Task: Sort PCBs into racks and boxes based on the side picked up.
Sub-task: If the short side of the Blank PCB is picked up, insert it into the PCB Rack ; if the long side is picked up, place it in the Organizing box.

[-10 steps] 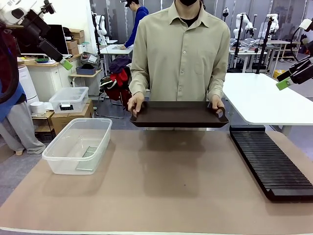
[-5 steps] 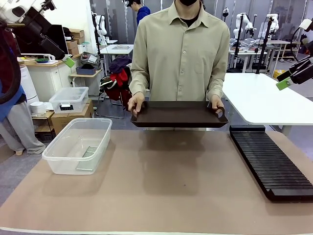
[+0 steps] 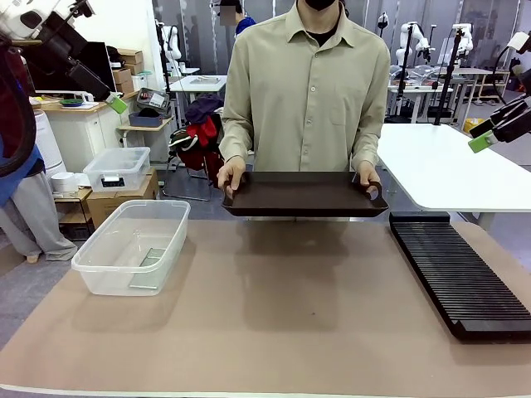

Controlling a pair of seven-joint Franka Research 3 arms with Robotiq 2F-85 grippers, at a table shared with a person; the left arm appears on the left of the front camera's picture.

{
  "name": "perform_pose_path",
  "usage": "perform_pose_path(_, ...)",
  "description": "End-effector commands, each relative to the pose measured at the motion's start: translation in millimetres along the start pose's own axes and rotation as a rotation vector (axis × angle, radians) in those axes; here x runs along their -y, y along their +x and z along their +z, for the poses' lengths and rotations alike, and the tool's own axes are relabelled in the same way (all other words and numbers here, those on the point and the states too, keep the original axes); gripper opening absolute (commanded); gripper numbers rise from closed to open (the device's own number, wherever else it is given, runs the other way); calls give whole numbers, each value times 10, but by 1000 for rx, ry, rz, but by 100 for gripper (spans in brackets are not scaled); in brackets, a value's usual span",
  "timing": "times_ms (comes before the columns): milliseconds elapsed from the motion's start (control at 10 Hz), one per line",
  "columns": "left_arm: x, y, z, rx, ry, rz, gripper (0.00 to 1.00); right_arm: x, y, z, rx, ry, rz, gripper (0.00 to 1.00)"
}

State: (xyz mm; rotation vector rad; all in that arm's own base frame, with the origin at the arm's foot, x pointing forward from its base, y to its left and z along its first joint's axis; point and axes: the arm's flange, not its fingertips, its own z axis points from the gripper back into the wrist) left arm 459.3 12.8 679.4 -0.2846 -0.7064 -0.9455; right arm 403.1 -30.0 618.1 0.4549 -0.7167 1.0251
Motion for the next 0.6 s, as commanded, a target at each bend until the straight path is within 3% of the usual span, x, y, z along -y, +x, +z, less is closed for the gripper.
perform_pose_path(0,16,2,-4,-6,2,-6,100,3,1,-9,17,19,10,100)
perform_pose_path(500,16,2,-4,-6,2,-6,100,3,1,-9,17,19,10,100)
